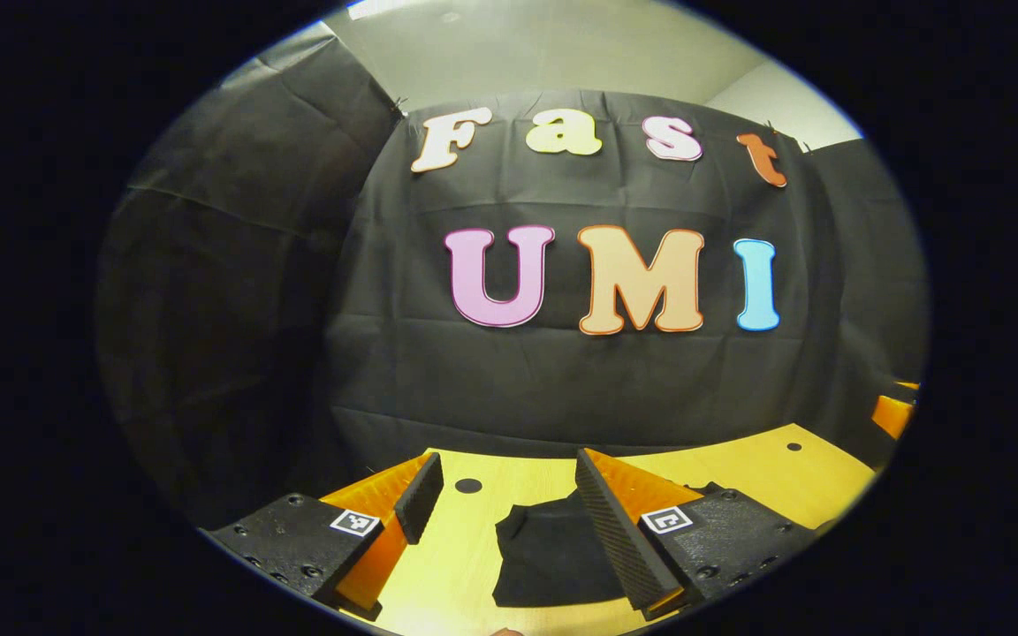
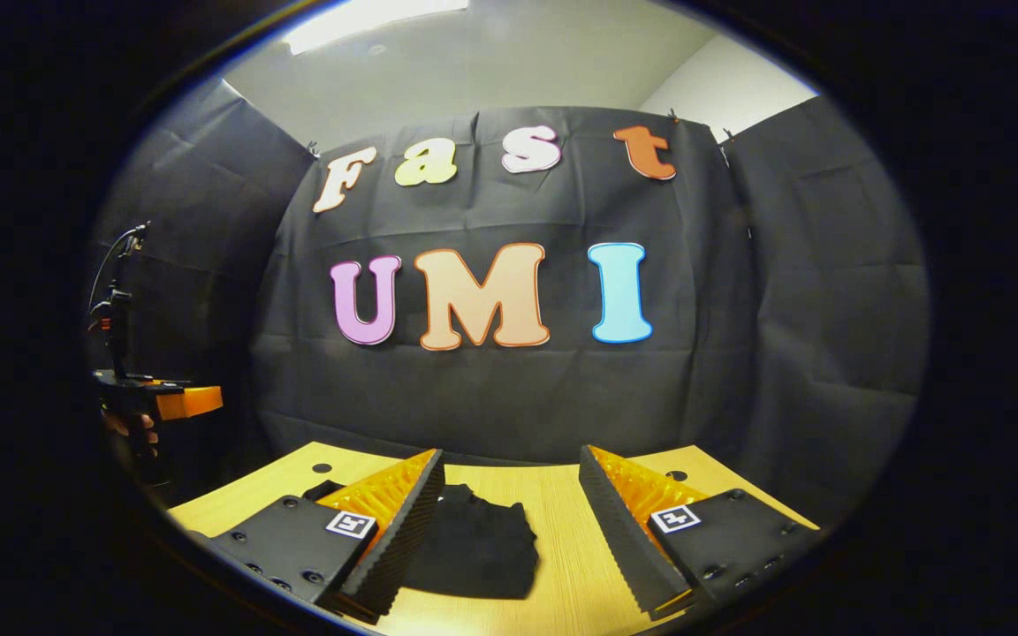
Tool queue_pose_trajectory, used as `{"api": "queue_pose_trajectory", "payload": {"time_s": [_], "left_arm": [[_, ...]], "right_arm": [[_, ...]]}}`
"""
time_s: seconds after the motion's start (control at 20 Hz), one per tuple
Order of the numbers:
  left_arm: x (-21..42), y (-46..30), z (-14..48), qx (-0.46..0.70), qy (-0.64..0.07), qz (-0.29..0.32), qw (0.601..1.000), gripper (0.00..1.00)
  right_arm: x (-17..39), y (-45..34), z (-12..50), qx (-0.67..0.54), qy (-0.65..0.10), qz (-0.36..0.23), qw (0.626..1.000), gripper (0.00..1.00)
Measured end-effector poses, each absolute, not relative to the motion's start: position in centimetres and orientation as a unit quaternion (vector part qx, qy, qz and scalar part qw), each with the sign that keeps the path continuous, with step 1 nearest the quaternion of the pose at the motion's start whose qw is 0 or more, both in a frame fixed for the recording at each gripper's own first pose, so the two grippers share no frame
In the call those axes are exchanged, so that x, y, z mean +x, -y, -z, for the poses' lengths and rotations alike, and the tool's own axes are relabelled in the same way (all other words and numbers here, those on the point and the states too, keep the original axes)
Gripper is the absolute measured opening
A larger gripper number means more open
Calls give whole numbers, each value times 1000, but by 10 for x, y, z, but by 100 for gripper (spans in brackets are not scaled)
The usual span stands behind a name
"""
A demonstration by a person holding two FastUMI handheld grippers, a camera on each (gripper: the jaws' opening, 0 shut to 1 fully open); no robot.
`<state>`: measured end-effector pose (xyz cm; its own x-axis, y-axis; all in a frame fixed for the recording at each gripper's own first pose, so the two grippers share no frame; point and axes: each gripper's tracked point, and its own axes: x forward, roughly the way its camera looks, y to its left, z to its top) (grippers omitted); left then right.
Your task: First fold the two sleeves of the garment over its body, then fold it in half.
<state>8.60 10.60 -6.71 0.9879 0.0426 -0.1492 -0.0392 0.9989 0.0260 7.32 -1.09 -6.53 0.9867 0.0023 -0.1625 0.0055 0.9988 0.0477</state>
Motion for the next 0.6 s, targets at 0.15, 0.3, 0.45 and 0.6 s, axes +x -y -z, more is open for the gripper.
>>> {"api": "queue_pose_trajectory", "payload": {"time_s": [0.15,0.3,0.45,0.6], "left_arm": [[46,-96,44,9,-57,-17,998,92],[12,-96,17,15,-26,-19,999,92],[-16,-93,2,12,-17,-17,1000,92],[-32,-93,-10,18,-9,-15,1000,93]], "right_arm": [[29,11,52,41,-69,-7,997,97],[-11,11,39,38,-51,-8,998,96],[-42,8,31,34,-43,-14,998,97],[-62,8,23,35,-28,-17,999,95]]}}
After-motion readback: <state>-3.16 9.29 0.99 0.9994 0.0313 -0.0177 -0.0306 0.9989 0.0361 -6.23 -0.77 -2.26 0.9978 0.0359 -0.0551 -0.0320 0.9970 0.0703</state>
